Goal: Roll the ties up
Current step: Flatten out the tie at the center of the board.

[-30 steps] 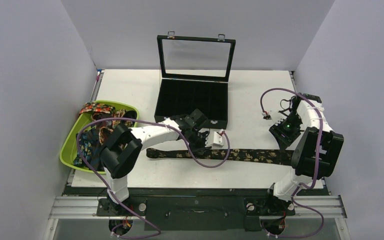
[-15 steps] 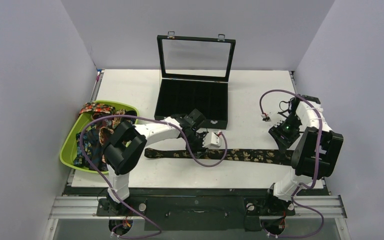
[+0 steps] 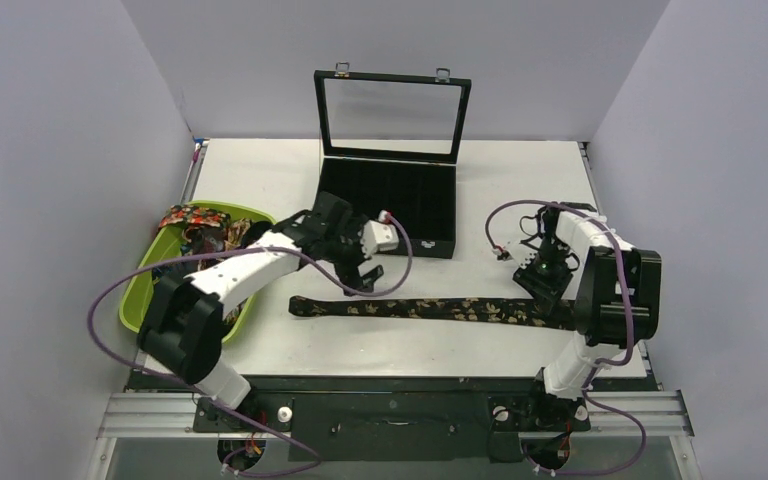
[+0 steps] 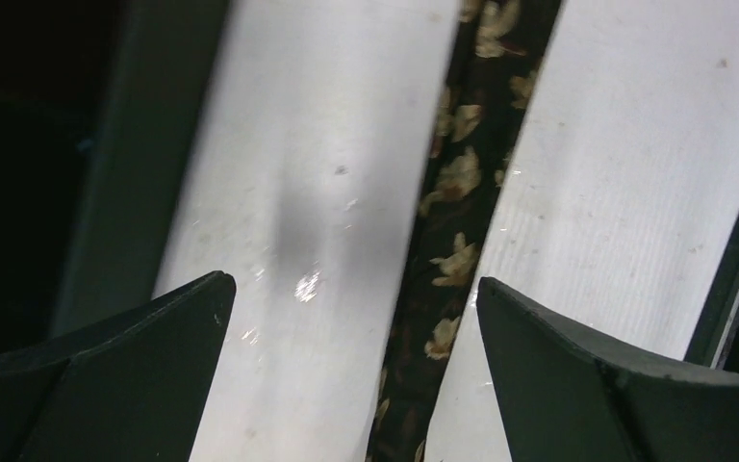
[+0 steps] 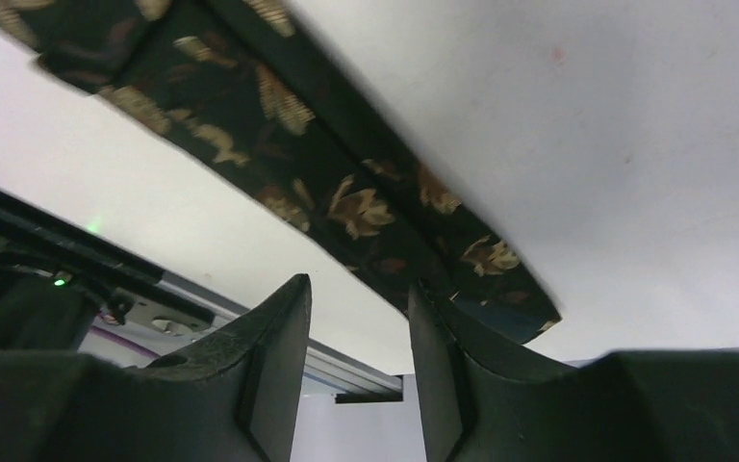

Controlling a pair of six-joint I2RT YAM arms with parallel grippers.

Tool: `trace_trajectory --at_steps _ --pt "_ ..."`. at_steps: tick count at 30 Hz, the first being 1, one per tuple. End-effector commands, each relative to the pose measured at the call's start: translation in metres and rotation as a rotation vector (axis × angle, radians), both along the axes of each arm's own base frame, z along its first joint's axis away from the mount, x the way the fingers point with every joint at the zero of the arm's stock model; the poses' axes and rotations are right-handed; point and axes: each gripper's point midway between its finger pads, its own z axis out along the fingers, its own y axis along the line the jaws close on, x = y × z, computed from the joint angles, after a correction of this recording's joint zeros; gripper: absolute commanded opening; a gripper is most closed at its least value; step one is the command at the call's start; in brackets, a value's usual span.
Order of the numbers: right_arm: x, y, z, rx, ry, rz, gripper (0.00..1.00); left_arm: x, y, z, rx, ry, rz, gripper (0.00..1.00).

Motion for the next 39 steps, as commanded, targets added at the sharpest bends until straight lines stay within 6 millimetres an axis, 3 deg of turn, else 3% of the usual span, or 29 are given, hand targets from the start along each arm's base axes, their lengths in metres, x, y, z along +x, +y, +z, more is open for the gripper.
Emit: trace_trajectory --at_steps 1,4,7,12,14,18,22,25,28,31,32,33,36,39 --pt "0.019 -0.026 -0.014 -0.135 -0.024 0.019 0.37 0.028 0.018 0.060 -0.211 -0.076 0.223 0.97" --pt "0.026 -0.046 -0.020 -0.208 -0.021 0.022 0.35 0.032 0.034 0.086 -0.313 -0.183 0.357 0.97" --pt "0.036 -0.065 -0.022 -0.243 -0.017 -0.019 0.33 0.026 0.052 0.089 -0.323 -0.235 0.454 0.97" --pt "0.047 -0.105 -0.012 -0.294 -0.031 -0.069 0.32 -0.006 0.061 0.054 -0.206 -0.159 0.345 0.97" --pt "0.046 -0.109 -0.001 -0.282 -0.053 -0.067 0.33 -0.012 0.059 0.044 -0.185 -0.103 0.330 0.97" --pt "0.042 -0.083 0.030 -0.161 -0.142 -0.049 0.43 -0.014 0.051 0.044 -0.232 -0.045 0.361 0.97" --pt "0.048 -0.025 0.066 0.047 -0.332 -0.043 0.53 -0.010 0.048 0.053 -0.279 -0.057 0.392 0.97" --pt "0.060 0.019 0.097 0.241 -0.572 -0.034 0.76 -0.010 0.049 0.060 -0.292 -0.073 0.399 0.97" --pt "0.060 0.049 0.108 0.361 -0.655 -0.055 0.81 -0.012 0.053 0.062 -0.295 -0.085 0.403 0.97" --pt "0.052 0.073 0.096 0.374 -0.588 0.068 0.86 -0.016 0.056 0.062 -0.294 -0.091 0.403 0.97" --pt "0.051 0.070 0.085 0.320 -0.536 0.157 0.81 -0.017 0.057 0.062 -0.293 -0.090 0.407 0.97" --pt "0.042 0.082 0.077 0.307 -0.473 0.267 0.78 -0.017 0.057 0.062 -0.293 -0.089 0.410 0.97" --pt "0.031 0.086 0.045 0.234 -0.358 0.379 0.71 -0.017 0.057 0.064 -0.302 -0.084 0.424 0.97" --pt "0.037 0.084 0.022 0.171 -0.342 0.437 0.67 -0.018 0.059 0.062 -0.301 -0.081 0.433 0.97"
